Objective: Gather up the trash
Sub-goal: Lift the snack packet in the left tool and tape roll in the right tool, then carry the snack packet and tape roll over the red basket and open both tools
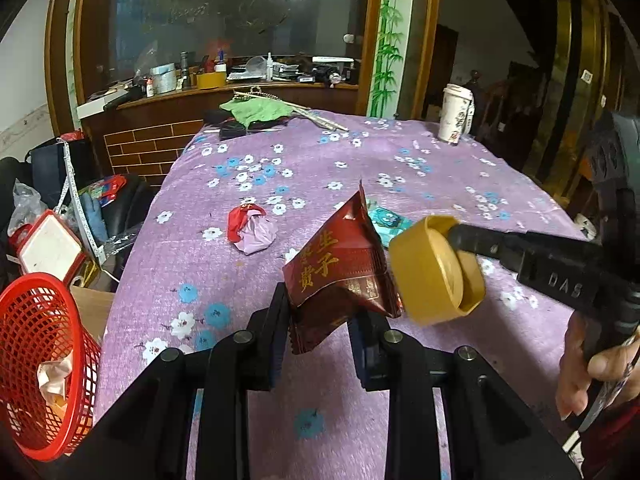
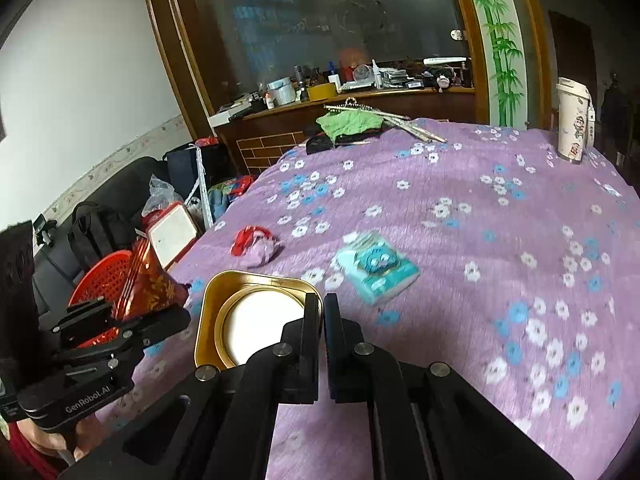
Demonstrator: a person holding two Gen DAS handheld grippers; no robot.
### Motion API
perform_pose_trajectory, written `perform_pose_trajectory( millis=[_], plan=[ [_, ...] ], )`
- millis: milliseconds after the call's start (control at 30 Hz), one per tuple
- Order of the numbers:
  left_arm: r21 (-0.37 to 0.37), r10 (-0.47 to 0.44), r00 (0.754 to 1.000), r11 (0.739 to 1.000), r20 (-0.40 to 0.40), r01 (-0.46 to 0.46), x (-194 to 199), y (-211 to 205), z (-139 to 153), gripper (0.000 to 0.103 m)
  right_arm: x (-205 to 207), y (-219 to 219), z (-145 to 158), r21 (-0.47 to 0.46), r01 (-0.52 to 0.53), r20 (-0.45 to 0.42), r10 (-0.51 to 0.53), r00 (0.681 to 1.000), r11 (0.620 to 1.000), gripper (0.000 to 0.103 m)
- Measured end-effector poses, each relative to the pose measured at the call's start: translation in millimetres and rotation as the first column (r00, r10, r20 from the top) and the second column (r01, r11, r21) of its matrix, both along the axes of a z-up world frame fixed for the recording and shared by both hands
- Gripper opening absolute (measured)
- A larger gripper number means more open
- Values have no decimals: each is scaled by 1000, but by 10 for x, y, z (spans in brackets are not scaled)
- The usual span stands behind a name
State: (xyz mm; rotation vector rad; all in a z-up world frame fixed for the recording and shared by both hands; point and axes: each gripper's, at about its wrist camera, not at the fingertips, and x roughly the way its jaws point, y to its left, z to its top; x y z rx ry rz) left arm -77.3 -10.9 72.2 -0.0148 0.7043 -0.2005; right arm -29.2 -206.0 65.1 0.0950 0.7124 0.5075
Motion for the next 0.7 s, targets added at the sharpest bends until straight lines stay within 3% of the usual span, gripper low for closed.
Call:
perform_pose_trajectory(
  millis=[367, 700],
  plan=[
    [-16, 37, 999, 999, 1, -37, -171, 310, 24, 26, -106, 19, -136, 28, 36, -51, -35, 998, 999, 3],
    [-35, 99, 995, 994, 18, -99, -328, 641, 138, 26, -114, 242, -53, 28, -15, -48, 17, 999, 999, 3]
  ],
)
